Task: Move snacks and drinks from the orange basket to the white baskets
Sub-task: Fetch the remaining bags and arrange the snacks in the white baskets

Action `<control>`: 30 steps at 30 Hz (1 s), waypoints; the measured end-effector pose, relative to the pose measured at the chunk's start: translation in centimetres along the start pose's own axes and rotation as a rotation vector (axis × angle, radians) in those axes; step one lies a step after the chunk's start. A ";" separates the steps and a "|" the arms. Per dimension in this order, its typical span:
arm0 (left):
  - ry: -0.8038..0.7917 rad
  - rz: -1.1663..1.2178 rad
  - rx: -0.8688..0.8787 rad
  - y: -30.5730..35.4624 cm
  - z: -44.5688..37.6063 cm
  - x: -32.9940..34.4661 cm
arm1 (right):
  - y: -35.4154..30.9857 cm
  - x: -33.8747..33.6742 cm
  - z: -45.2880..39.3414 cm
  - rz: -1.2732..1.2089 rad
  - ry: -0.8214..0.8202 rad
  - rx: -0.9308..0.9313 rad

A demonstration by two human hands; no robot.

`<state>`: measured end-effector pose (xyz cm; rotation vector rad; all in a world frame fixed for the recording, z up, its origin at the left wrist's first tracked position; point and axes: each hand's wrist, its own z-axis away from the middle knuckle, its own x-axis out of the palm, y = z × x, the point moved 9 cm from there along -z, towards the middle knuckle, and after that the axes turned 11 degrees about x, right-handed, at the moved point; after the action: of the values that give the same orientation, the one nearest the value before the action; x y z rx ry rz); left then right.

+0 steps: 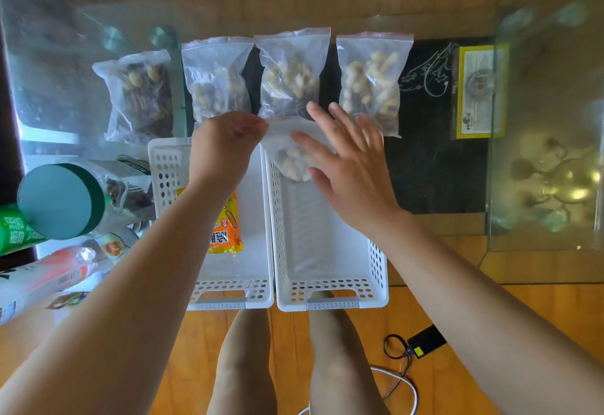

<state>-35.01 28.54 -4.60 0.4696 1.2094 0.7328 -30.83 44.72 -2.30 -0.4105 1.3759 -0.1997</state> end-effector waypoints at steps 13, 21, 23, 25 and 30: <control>-0.020 -0.089 0.144 3.5 -7.2 1.0 | 7.7 -0.5 -7.0 -0.101 -0.086 0.201; -0.308 -0.507 0.363 5.0 -13.0 7.4 | 14.8 2.2 -14.3 0.101 -0.229 0.404; -0.384 -0.606 0.361 4.9 -13.9 8.0 | 15.4 2.0 -14.9 0.133 -0.233 0.419; -0.428 -0.641 0.325 4.9 -14.7 8.2 | 15.4 0.4 -15.6 0.121 -0.106 0.406; -0.394 -0.662 0.298 7.0 -14.8 6.2 | 14.1 -3.6 -13.9 -0.038 -0.006 0.345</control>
<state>-49.80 37.06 -8.37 0.3973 1.0101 -0.1082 -46.53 56.65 -6.58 -0.1488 1.2981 -0.4592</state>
